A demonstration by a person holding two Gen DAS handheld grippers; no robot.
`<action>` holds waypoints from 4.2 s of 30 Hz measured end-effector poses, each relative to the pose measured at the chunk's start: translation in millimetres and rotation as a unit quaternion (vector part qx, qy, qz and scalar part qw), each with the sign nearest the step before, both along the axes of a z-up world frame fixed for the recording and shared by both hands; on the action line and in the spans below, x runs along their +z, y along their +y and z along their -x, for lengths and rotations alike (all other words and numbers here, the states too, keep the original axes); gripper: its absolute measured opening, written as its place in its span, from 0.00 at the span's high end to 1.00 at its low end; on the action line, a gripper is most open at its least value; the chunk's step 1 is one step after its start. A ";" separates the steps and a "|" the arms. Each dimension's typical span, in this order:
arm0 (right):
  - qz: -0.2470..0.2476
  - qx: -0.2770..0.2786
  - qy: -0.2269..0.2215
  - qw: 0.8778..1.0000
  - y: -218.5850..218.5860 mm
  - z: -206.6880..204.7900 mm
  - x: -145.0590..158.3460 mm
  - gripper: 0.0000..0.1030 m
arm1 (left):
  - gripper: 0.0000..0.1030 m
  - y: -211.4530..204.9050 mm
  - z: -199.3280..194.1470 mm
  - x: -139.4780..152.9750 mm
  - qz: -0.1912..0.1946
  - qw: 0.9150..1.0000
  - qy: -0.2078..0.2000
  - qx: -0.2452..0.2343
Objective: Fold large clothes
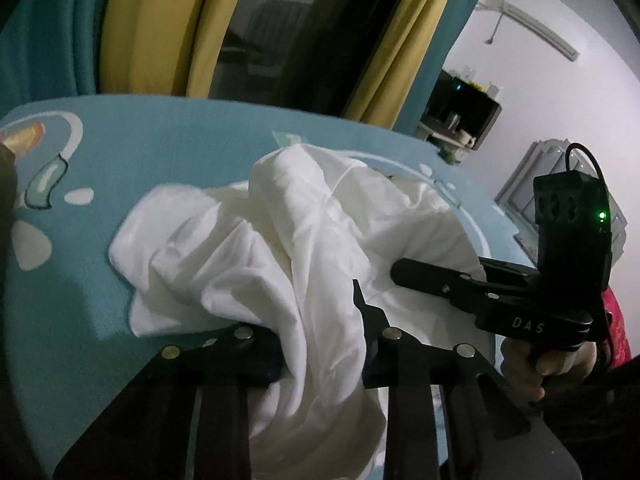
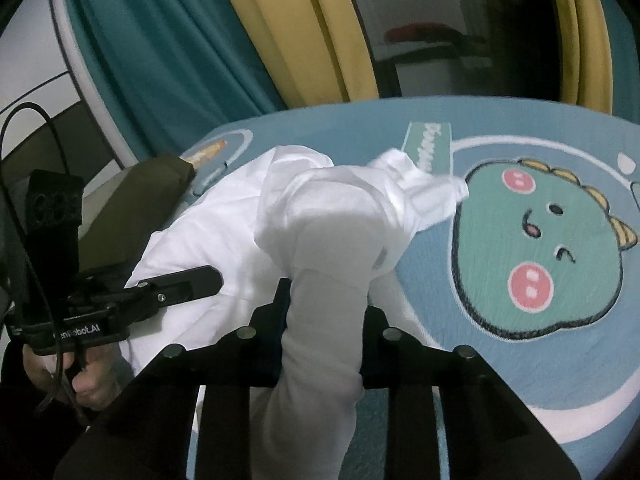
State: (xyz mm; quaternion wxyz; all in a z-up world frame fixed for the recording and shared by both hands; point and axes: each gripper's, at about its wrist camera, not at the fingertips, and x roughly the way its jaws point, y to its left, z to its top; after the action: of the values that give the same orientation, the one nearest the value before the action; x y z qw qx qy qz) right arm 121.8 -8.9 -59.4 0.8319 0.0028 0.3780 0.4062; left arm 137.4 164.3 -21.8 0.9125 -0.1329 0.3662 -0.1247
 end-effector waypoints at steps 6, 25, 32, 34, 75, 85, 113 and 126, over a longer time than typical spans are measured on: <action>-0.012 0.007 -0.030 0.999 1.3 4.9 23.7 0.78 | 0.73 1.2 5.7 20.4 -0.001 1.000 -0.027 0.003; -0.077 0.086 -0.121 0.986 92.2 16.1 95.4 0.78 | 0.73 84.6 42.4 96.6 -0.060 0.988 -0.122 0.075; -0.087 0.100 -0.093 0.987 136.4 8.7 75.5 0.78 | 0.71 121.7 34.7 84.9 -0.094 0.988 -0.091 0.084; -0.073 0.107 -0.073 0.989 149.7 4.3 59.1 0.78 | 0.70 137.3 25.8 62.0 -0.080 0.992 -0.053 0.086; 0.052 0.039 0.036 0.997 109.0 -7.9 -9.2 0.32 | 0.46 134.1 71.5 24.0 -0.122 0.973 0.080 0.179; 0.055 0.007 0.036 0.998 65.0 1.9 -3.1 0.32 | 0.46 99.4 101.5 47.6 -0.140 0.966 0.032 0.215; 0.041 -0.136 0.017 0.990 -82.8 20.6 11.7 0.26 | 0.46 -10.3 97.3 59.9 -0.096 0.985 -0.020 0.143; 0.018 -0.184 -0.048 0.982 -137.0 31.5 49.2 0.16 | 0.35 -52.1 92.1 96.9 -0.156 0.975 -0.108 0.118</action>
State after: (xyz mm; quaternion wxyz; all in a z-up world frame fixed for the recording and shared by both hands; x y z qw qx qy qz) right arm 90.3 -145.9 -10.2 0.9095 0.0378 0.3382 0.2388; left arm 45.3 112.2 75.1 0.9645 -0.0168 0.2620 0.0293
